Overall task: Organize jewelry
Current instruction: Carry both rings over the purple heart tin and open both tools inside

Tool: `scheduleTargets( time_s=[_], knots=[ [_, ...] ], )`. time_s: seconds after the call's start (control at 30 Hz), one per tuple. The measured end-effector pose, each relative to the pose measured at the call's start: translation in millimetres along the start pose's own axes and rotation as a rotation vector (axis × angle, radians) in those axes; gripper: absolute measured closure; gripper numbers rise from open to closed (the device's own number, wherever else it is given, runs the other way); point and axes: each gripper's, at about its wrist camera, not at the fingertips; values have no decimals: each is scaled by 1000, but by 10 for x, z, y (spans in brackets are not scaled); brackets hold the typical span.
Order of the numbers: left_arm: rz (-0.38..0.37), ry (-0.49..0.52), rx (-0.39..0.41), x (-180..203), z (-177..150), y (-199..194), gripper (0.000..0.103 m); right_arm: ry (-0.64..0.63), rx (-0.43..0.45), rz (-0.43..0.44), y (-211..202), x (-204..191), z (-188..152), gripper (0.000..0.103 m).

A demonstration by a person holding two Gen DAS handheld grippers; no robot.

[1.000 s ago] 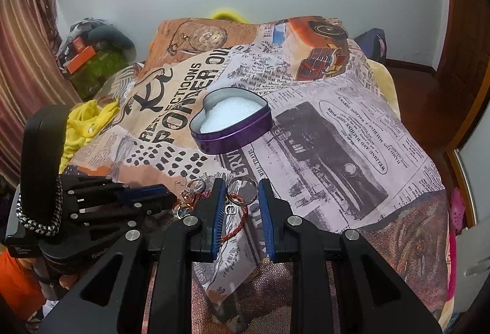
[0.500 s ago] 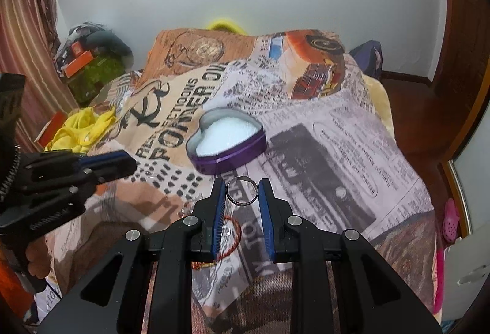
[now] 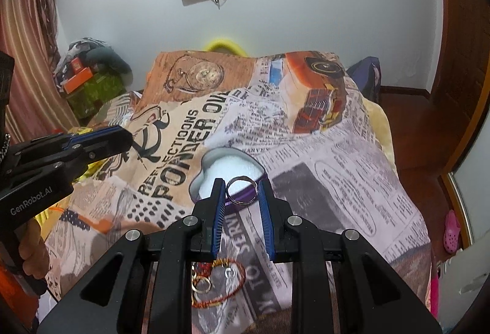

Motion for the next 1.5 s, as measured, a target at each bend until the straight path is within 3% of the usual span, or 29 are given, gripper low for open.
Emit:
scheduleTargets(
  time_s=[0.23,0.87,1.13,1.5],
  knots=[
    [-38,12,-9,6,77,239,92,-14,-8,-22,222,25,94,83],
    [-123,-37,-198,-138,-74,1094,92,-90,-141,34,723,43,151,83],
    [-156,-55,-228,-169,-107,1179,92,-122,-190,34,844,41,98,83],
    [-114,-55,-218,-234,-83,1107,91,-135,-195,38,850,24,108,83]
  ],
)
Point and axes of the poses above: each gripper's, at about its wrist camera, not at the fingertips, and y roughly the way its jaws point, x to its right, z to its top, and after that the axes turned 6 degrees about y, right-handed
